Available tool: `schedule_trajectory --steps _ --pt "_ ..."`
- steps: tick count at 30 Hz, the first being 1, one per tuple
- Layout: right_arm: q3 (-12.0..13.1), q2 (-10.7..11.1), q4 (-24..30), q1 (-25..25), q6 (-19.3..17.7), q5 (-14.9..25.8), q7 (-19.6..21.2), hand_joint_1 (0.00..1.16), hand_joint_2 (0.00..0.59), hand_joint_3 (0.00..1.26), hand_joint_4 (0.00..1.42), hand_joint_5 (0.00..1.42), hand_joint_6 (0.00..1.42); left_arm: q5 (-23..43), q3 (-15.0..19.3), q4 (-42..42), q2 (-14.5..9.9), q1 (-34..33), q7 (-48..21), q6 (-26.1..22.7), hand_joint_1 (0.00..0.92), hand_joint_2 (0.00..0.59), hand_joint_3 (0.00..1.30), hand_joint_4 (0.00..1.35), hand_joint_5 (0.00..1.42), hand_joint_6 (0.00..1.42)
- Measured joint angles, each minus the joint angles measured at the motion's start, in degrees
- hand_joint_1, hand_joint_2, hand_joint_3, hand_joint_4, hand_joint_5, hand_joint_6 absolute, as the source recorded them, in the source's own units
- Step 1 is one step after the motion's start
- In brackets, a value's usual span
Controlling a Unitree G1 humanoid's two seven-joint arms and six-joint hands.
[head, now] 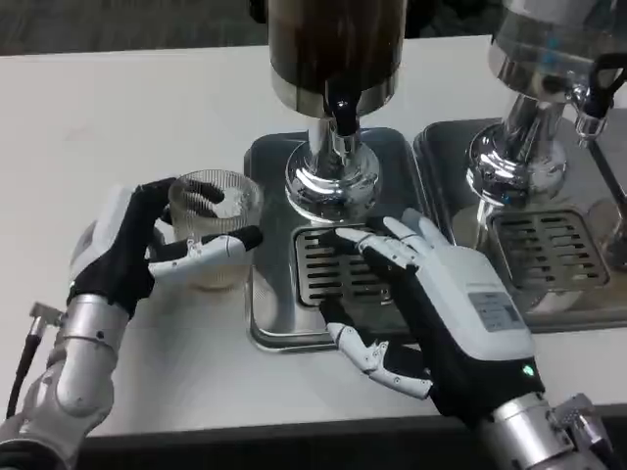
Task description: Grasp the cup under the faucet to collect the drink, then remove the cup.
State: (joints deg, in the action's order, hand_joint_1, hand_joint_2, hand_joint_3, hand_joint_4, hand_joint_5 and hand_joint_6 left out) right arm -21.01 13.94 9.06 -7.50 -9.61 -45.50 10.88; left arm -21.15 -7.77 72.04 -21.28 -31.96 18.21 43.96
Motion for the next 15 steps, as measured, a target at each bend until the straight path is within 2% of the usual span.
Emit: schedule_trajectory --steps 8,15 --pt "0.0 -0.1 -0.3 0.0 -0.6 0.3 0.3 0.43 0.443 0.28 0.29 0.12 0.02 -0.7 -0.3 -1.9 -0.5 0.0 1.0 3.3 0.634 0.0 0.72 0.83 1.03 1.28" --pt "0.0 -0.4 -0.3 0.0 -0.9 0.6 1.7 0.43 0.443 0.28 0.3 0.13 0.02 -3.2 -2.9 -1.9 1.9 -0.1 1.0 3.2 0.628 0.0 0.72 0.81 1.02 1.28"
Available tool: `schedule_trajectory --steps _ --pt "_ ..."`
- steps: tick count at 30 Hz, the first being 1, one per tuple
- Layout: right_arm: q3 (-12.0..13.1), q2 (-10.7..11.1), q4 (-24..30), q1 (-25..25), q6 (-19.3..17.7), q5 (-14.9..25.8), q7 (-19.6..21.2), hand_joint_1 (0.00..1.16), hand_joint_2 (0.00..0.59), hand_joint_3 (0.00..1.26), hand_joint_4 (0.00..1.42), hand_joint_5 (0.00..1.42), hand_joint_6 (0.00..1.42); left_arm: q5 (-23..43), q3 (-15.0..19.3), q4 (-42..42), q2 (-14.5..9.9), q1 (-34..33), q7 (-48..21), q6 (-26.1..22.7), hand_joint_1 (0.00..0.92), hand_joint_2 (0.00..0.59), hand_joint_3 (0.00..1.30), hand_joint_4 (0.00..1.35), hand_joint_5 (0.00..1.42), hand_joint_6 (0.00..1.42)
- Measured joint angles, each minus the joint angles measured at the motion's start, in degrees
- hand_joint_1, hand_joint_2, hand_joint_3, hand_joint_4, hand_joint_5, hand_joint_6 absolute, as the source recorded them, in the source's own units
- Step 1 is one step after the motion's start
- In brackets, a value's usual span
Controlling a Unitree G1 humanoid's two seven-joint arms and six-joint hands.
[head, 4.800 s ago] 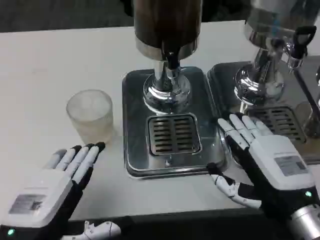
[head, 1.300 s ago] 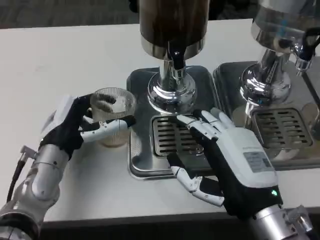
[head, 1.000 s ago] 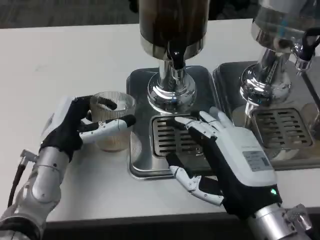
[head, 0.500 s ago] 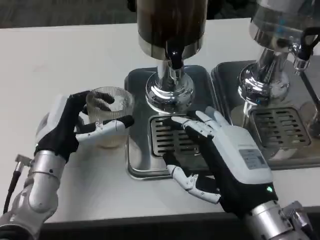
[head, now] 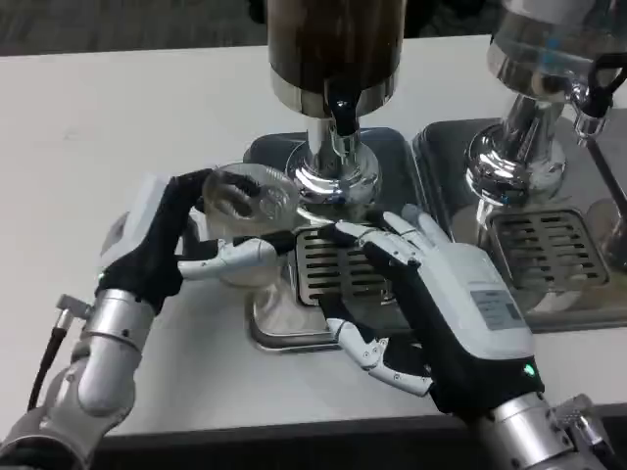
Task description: Grasp the cup under the faucet to collect the drink, then remove the cup.
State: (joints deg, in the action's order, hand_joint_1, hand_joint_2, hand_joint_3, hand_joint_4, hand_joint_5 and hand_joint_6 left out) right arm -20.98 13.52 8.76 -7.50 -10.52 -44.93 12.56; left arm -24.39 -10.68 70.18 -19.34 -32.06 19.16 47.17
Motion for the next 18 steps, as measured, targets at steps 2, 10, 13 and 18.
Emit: schedule_trajectory --steps 2,10,13,18 --pt "0.0 -0.1 0.0 -0.1 0.0 0.0 0.6 0.43 0.443 0.28 0.31 0.14 0.02 -1.0 -1.3 0.1 0.6 -0.4 -0.1 -0.3 0.627 0.0 0.72 0.81 1.02 1.27" --pt "0.0 -0.3 0.3 -0.8 0.0 0.0 1.7 0.43 0.443 0.28 0.31 0.16 0.03 -1.8 -3.5 0.9 2.1 -2.6 -0.5 -2.3 0.613 0.0 0.7 0.8 1.0 1.25" --pt "0.0 -0.4 0.4 -0.8 0.0 0.1 1.8 0.43 0.443 0.28 0.31 0.16 0.03 -3.0 -4.2 1.4 2.6 -3.5 -0.5 -2.7 0.607 0.0 0.7 0.79 0.99 1.22" --pt "0.0 -0.5 0.6 -1.4 0.0 0.2 1.8 0.43 0.443 0.28 0.31 0.16 0.03 -3.5 -5.9 1.9 3.3 -5.0 -0.5 -4.0 0.59 0.003 0.68 0.74 0.95 1.18"
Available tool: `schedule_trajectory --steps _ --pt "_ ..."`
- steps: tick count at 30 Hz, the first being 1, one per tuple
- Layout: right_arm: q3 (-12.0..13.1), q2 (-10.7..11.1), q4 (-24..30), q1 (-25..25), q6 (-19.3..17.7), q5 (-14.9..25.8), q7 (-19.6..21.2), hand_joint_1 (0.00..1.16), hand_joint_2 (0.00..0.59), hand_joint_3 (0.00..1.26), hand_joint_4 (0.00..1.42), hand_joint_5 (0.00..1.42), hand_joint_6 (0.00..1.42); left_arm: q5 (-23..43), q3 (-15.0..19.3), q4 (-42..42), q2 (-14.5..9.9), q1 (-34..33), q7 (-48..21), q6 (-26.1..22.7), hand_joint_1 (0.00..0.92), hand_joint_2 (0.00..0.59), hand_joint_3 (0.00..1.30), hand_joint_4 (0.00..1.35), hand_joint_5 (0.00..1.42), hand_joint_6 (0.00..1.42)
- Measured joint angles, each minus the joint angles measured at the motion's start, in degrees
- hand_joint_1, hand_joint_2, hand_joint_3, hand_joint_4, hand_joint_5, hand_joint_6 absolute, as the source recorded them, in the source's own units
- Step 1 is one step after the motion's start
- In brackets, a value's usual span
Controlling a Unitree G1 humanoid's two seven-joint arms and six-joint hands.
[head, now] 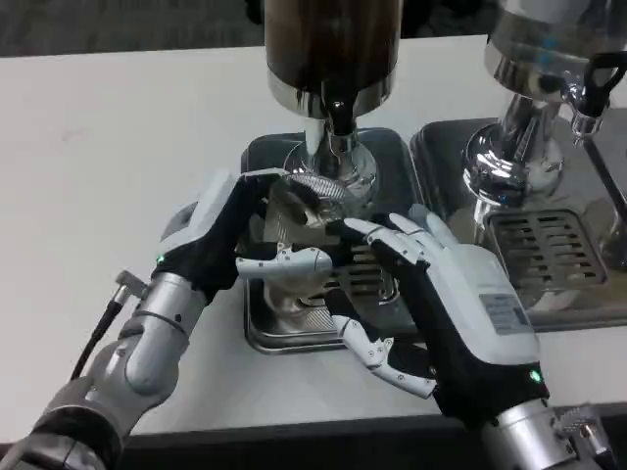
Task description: Grasp the cup under the faucet to collect the drink, then remove the cup.
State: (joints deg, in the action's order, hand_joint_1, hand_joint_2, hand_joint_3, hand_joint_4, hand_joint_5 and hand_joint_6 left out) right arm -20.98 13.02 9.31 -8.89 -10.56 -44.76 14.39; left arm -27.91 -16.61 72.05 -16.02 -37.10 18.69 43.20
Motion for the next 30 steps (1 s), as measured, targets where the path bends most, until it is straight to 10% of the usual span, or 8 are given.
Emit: schedule_trajectory --steps 11,30 --pt "0.0 -0.7 -1.1 0.7 -0.3 1.3 0.0 0.43 0.443 0.28 0.31 0.16 0.03 -1.6 -2.5 0.2 0.3 -1.8 -0.2 -1.3 0.377 0.085 0.5 0.46 0.55 0.59" --pt "-0.3 -1.0 -2.6 1.5 -1.0 2.5 -0.1 0.43 0.443 0.29 0.32 0.17 0.05 -2.2 -4.1 0.4 -0.7 -2.0 -3.8 -3.1 0.214 0.045 0.17 0.07 0.21 0.13"
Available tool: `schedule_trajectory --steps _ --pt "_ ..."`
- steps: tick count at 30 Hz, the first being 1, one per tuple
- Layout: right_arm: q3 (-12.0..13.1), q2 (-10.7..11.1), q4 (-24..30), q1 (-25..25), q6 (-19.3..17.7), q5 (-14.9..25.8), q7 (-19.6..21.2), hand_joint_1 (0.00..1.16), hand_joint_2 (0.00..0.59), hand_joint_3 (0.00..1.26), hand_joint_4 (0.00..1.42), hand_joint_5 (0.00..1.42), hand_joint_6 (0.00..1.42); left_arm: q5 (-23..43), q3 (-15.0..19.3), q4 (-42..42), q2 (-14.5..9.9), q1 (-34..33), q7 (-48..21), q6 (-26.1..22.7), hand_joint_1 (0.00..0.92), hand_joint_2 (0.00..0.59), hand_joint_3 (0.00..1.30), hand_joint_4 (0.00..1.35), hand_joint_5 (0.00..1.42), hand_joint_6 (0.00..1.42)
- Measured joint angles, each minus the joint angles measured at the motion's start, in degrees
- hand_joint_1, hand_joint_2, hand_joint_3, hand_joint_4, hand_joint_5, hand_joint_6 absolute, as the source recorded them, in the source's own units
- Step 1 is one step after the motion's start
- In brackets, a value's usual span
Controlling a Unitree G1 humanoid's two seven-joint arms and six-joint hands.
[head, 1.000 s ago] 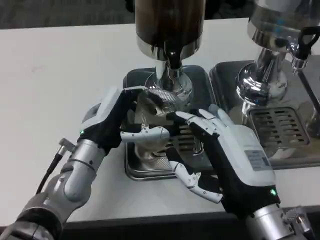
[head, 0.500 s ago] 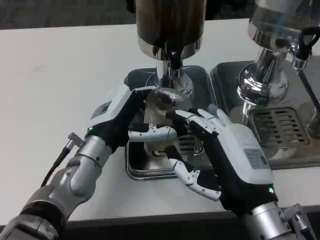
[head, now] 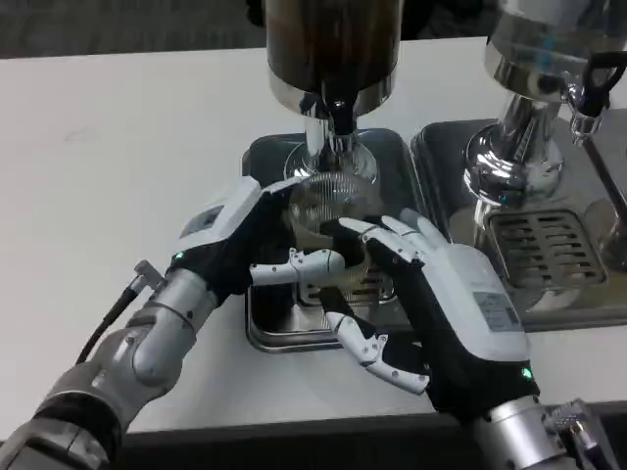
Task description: Grasp the cup under the faucet to collect the drink, then remove the cup.
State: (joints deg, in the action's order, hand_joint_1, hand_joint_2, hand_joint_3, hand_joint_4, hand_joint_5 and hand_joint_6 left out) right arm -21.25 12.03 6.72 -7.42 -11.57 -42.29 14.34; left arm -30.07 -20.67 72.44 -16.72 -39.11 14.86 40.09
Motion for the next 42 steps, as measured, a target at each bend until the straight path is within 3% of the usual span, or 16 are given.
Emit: schedule_trajectory --steps 8,19,25,30,35,38,42 --pt "-0.2 -0.2 -1.0 0.7 -0.3 0.3 0.0 0.43 0.443 0.29 0.32 0.17 0.06 -0.3 -0.2 -0.4 -1.4 0.2 0.4 -0.4 0.12 0.004 0.01 0.0 0.11 0.0" --pt "-0.5 -1.0 -2.2 1.9 -1.9 0.5 0.9 0.43 0.443 0.29 0.32 0.18 0.06 -1.9 0.0 -3.1 -4.0 1.6 2.8 2.0 0.077 0.018 0.0 0.0 0.05 0.0" --pt "-0.6 -1.6 -2.7 2.8 -4.2 0.5 1.5 0.43 0.443 0.29 0.32 0.18 0.06 -0.2 3.2 -6.6 -6.3 5.0 3.0 6.9 0.077 0.025 0.01 0.0 0.09 0.0" --pt "-0.4 -2.3 -2.9 3.0 -6.0 0.5 2.2 0.43 0.443 0.3 0.32 0.18 0.07 2.7 6.6 -10.7 -9.0 9.8 2.5 12.2 0.125 0.062 0.13 0.07 0.17 0.04" --pt "1.6 -2.0 -4.6 2.5 -4.8 0.5 3.7 0.45 0.443 0.31 0.33 0.22 0.12 9.0 11.9 -16.3 -13.7 15.0 0.7 17.4 0.181 0.077 0.22 0.19 0.27 0.13" --pt "2.4 -2.2 -4.7 2.6 -4.8 0.5 5.3 0.46 0.442 0.32 0.34 0.25 0.15 11.4 13.8 -19.3 -15.3 17.7 -1.7 19.9 0.168 0.072 0.24 0.21 0.29 0.16" --pt "4.8 -2.0 -6.5 2.6 -7.8 1.3 10.2 0.46 0.444 0.32 0.35 0.26 0.16 15.2 16.1 -21.5 -16.6 20.4 -6.1 21.2 0.145 0.067 0.29 0.26 0.34 0.26"
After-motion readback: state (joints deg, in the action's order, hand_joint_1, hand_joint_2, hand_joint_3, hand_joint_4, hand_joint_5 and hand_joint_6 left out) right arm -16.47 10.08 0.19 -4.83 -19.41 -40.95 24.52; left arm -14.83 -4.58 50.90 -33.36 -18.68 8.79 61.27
